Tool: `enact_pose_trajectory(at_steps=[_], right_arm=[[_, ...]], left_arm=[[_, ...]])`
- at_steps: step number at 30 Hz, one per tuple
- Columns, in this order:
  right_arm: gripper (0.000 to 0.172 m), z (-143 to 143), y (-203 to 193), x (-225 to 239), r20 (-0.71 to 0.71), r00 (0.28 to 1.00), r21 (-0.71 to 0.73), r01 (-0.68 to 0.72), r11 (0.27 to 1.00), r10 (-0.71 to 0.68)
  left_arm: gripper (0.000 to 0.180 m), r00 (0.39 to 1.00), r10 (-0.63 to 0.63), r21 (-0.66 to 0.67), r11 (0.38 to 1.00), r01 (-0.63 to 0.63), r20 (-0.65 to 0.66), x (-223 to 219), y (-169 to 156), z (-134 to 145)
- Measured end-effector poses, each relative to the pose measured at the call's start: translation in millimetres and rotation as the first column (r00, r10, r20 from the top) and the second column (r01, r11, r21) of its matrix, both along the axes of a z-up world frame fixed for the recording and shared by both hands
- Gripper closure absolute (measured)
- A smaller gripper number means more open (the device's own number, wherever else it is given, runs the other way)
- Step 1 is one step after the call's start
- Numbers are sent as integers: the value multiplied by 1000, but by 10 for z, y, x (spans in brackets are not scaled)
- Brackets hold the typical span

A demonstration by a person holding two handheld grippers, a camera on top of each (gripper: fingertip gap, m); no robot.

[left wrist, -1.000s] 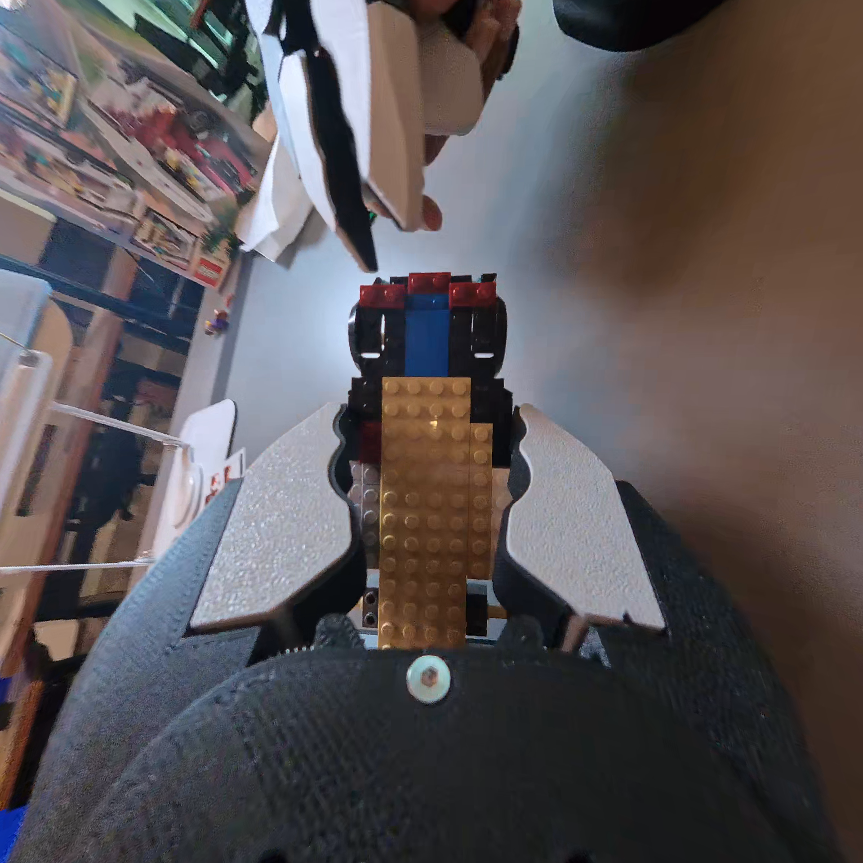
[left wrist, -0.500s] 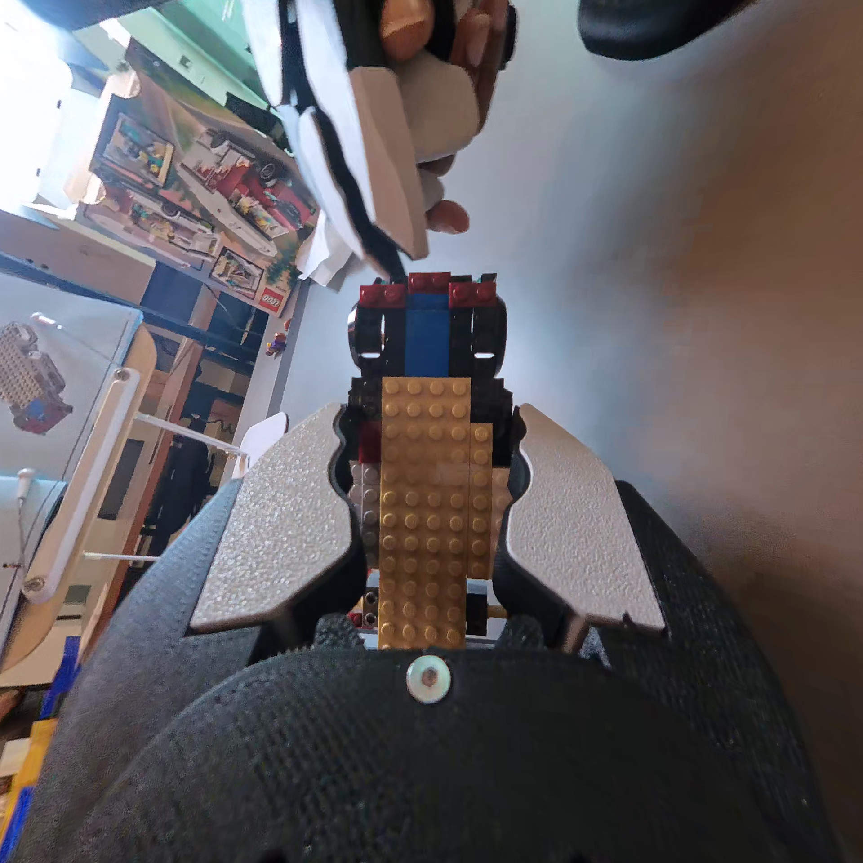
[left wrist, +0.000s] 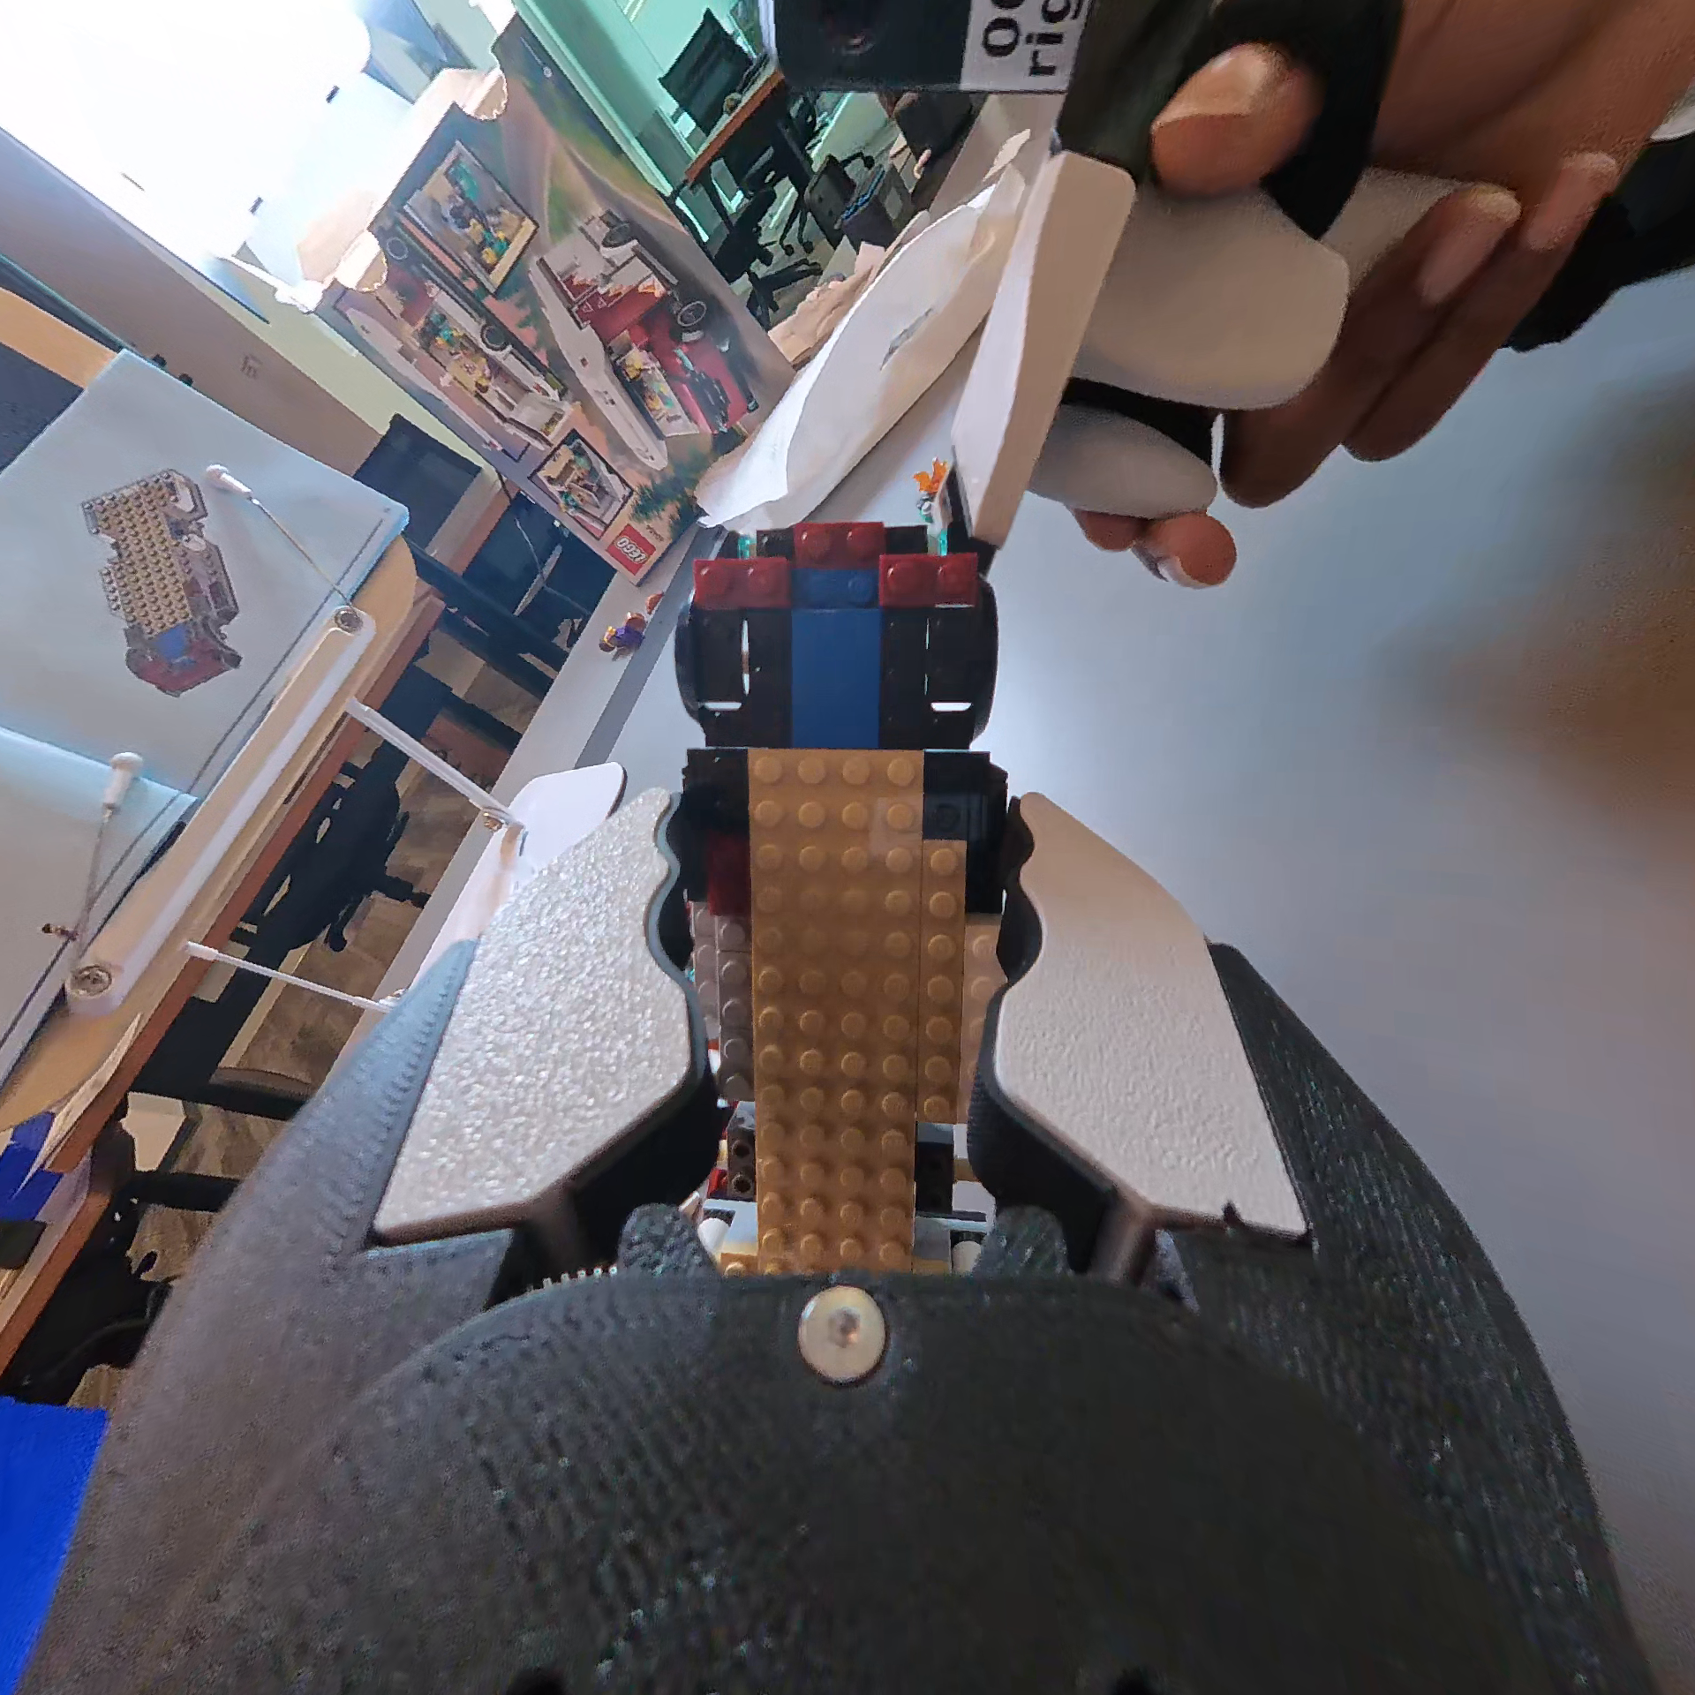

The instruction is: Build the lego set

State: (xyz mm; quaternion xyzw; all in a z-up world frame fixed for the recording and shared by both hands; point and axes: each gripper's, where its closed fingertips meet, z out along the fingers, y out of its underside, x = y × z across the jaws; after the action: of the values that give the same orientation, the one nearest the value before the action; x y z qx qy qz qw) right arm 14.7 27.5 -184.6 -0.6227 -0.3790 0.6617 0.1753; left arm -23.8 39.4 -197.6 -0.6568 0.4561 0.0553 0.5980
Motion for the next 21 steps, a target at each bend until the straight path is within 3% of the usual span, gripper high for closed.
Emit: enact_pose_trajectory(at_steps=[7, 11, 15, 21], right_arm=[[164, 26, 35, -35, 21, 990, 101, 138, 985, -141], [164, 15, 70, -55, 71, 979, 291, 164, 942, -192], [164, 7, 113, -78, 122, 961, 527, 150, 836, -249], [166, -19, 195, -98, 148, 915, 798, 114, 592, -376]], left_arm=[[114, 999, 32, -13, 999, -32, 5, -30, 23, 13], [114, 999, 51, -50, 997, -50, 7, -53, 32, 0], [115, 997, 78, -85, 993, -77, 3, -84, 42, -12], [115, 993, 115, -129, 985, -114, -4, -122, 63, -31]])
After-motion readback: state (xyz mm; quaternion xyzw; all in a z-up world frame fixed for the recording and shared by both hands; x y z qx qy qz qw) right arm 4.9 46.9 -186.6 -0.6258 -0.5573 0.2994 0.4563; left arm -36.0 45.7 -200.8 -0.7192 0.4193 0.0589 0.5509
